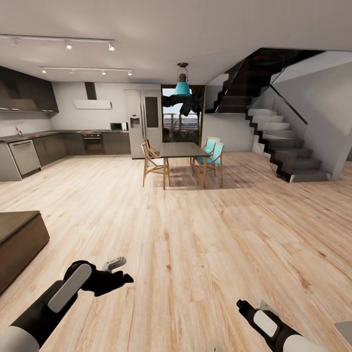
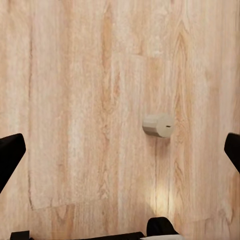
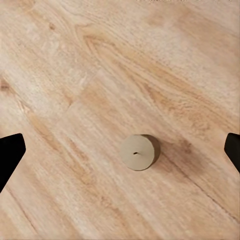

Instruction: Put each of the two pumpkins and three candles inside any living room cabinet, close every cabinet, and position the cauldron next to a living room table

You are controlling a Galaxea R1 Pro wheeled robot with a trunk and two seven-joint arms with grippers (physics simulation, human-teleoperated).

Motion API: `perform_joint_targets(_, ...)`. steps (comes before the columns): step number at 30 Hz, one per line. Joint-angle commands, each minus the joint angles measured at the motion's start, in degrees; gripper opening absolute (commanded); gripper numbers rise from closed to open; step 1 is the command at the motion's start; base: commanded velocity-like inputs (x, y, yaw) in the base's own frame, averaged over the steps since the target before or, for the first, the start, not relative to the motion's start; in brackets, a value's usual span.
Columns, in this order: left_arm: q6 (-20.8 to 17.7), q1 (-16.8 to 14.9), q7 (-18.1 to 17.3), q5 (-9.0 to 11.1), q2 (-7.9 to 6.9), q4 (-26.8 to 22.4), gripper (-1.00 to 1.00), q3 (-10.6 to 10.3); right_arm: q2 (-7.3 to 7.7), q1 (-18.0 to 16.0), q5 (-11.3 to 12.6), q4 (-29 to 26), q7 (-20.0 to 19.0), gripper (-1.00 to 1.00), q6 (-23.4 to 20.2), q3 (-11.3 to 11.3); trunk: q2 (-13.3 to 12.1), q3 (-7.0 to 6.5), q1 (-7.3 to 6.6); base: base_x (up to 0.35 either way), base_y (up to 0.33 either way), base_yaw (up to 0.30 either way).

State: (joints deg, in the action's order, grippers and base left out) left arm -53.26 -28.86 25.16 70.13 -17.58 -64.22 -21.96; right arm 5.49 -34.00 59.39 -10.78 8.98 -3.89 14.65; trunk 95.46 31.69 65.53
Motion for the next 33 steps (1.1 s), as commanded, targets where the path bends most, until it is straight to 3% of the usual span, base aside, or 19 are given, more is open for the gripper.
perform_joint_targets(1, 0.0, -0.1, 0.6, 0.6, -0.08, -0.1, 1.00, 0.0, 0.05, 0.0, 0.2, -0.2, 0.4, 1.00, -0.3, 0.5, 0.4, 0.25, 0.22, 0.000, 0.000, 0.000)
perform_joint_targets(9, -0.1, -0.1, 0.4, 0.7, -0.27, -0.1, 1.00, 3.7, -0.04, 0.0, -2.8, -0.2, 0.6, 1.00, -0.1, 0.5, 3.7, 1.68, 1.98, 0.000, 0.000, 0.000)
perform_joint_targets(21, -0.3, -0.1, 0.4, 0.8, -0.26, -0.2, 1.00, 4.1, -0.28, 0.0, -6.6, -0.2, 0.8, 1.00, 0.6, 0.6, 8.5, 3.84, 4.62, 0.000, 0.000, 0.000)
perform_joint_targets(28, -0.6, -0.1, 0.4, 0.8, -0.28, -0.2, 1.00, 4.2, -3.31, 0.0, -11.6, -0.1, 1.2, 1.00, 0.5, 0.6, 10.9, 4.92, 5.93, 0.000, 0.000, 0.000)
perform_joint_targets(33, -0.9, -0.1, 0.4, 0.9, -0.19, -0.1, 1.00, 4.2, -4.00, 0.0, -12.8, -0.1, 1.3, 1.00, 0.5, 0.6, 10.9, 4.92, 5.93, 0.000, 0.000, 0.000)
